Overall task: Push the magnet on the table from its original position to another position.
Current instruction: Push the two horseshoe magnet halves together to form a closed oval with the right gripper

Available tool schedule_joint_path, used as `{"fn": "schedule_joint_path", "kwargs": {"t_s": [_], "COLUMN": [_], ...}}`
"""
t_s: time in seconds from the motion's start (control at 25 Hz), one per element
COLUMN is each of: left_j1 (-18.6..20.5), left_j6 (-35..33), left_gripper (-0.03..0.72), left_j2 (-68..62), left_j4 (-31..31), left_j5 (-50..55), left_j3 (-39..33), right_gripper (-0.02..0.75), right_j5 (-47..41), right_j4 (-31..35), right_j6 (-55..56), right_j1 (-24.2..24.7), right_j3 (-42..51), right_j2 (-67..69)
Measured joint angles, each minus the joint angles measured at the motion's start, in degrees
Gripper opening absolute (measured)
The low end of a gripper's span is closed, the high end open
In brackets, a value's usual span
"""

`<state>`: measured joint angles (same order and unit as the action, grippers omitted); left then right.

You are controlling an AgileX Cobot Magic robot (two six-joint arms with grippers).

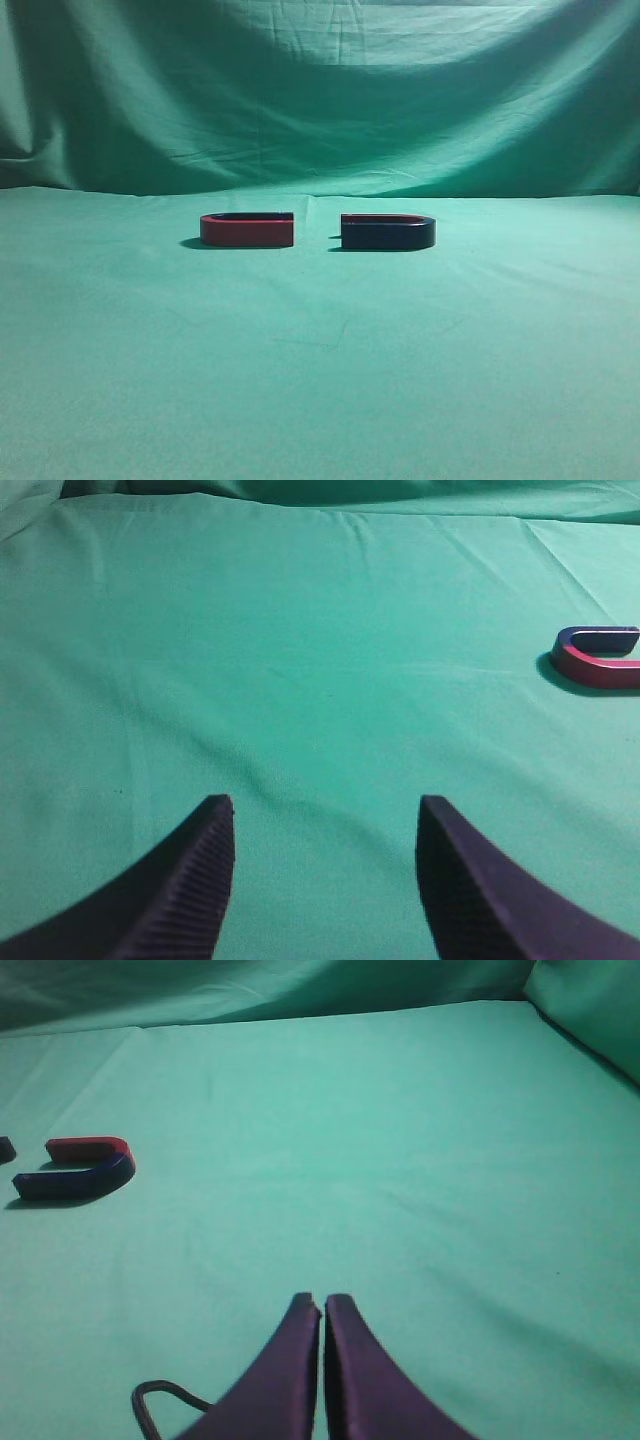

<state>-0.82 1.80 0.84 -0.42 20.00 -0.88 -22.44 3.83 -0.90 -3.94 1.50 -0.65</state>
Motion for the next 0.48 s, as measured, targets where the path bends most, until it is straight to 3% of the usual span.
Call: {"fn": "schedule_joint_path", "kwargs": {"t_s": [0.48], "left_j1": [0.00], "left_j6": [0.00], "left_gripper": [0.372], "left_j2": [0.00], "left_j4": [0.00], "left_j5": [0.00], "left_j3": [0.00], "right_gripper": [0.000], "right_j5": [0.00], "right_j4": [0.00], "right_j6": [0.00], "right_j1": [0.00], "right_j3": [0.00], "right_j2": [0.00]}}
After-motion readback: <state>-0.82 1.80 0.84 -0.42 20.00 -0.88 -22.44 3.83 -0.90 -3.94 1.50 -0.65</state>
